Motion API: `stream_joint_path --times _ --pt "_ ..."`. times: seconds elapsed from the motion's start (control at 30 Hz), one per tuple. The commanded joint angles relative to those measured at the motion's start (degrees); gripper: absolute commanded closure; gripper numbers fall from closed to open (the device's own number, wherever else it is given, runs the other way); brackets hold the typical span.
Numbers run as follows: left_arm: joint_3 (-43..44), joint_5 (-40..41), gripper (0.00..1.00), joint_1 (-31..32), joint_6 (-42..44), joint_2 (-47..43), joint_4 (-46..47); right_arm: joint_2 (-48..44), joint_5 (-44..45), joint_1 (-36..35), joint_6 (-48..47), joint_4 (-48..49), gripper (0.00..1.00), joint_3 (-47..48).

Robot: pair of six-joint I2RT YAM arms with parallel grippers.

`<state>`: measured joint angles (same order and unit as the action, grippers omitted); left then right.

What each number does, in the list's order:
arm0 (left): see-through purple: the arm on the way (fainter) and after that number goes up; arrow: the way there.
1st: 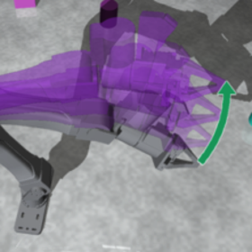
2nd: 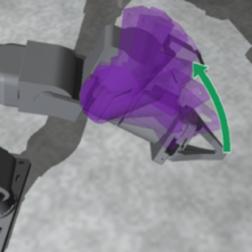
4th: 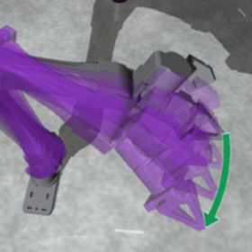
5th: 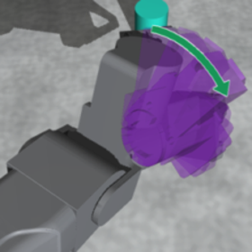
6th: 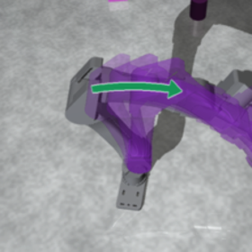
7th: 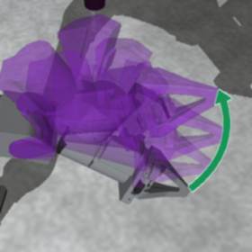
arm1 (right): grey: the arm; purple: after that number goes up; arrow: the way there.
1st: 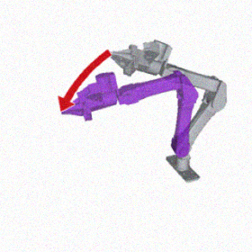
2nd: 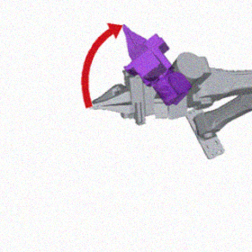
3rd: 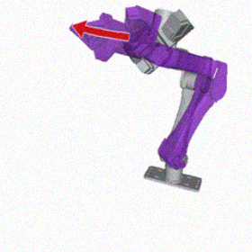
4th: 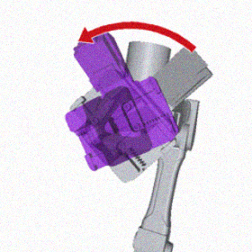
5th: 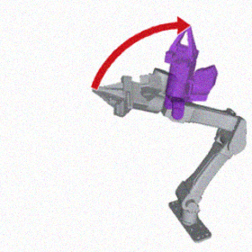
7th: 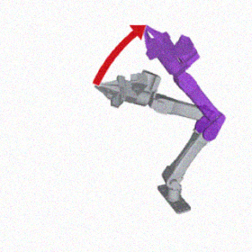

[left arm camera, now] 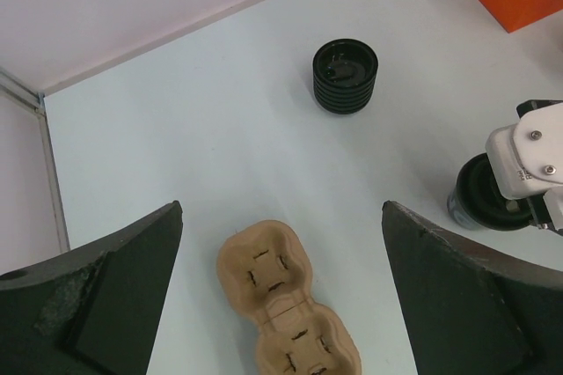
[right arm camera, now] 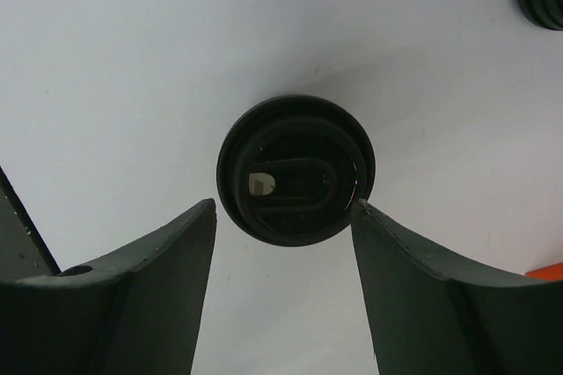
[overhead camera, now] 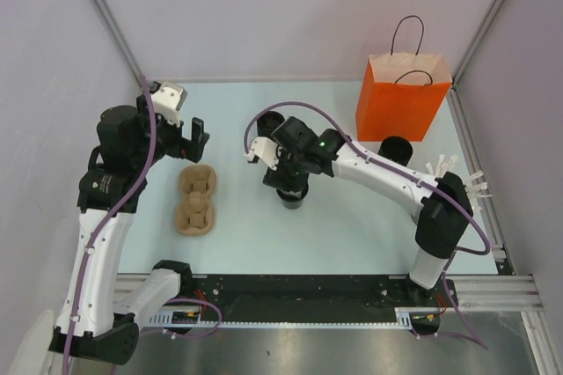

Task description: Pack the takeout coffee

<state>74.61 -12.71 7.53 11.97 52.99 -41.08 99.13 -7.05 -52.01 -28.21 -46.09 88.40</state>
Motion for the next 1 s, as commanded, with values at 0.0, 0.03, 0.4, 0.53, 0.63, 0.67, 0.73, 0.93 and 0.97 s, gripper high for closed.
stream_joint_path --times 0.0,0.03,0.4,0.53,0.63,0.67,0.73,0.93,0.97 --pt "2.2 2.4 0.00 -0.4 -1.4 0.3 -0.1 1.4 -1.5 0.0 2.2 -1.1 0.35 5.2" --pt "2.3 2.5 0.00 -0.4 -1.6 0.4 -0.1 1.6 -1.4 0.1 2.4 -1.4 0.35 5.4" --pt "2.1 2.5 0.00 -0.4 -2.3 0.2 -0.4 -1.2 1.2 -2.2 3.6 -5.4 0.38 3.8" --pt "2.0 2.3 0.00 -0.4 -2.4 0.0 -0.4 -1.3 2.8 -2.4 3.5 -5.6 0.38 3.1" --pt "1.7 2.3 0.00 -0.5 -2.4 -0.1 -0.1 -0.7 3.9 -2.4 3.9 -4.9 0.40 2.7" --pt "1.5 2.3 0.00 -0.5 -2.4 -0.3 -0.1 -0.3 3.7 -2.4 3.9 -5.0 0.41 2.7" --pt "1.4 2.3 0.00 -0.5 -2.4 -0.3 -0.1 0.1 3.6 -2.6 3.9 -4.9 0.43 2.4" --pt "1.6 2.6 0.00 -0.5 -2.6 -0.3 -0.1 1.2 3.4 -2.9 3.9 -4.6 0.47 1.8" --pt "1.5 2.6 0.00 -0.5 -2.6 -0.3 -0.1 1.2 3.3 -2.9 3.9 -4.5 0.47 1.7"
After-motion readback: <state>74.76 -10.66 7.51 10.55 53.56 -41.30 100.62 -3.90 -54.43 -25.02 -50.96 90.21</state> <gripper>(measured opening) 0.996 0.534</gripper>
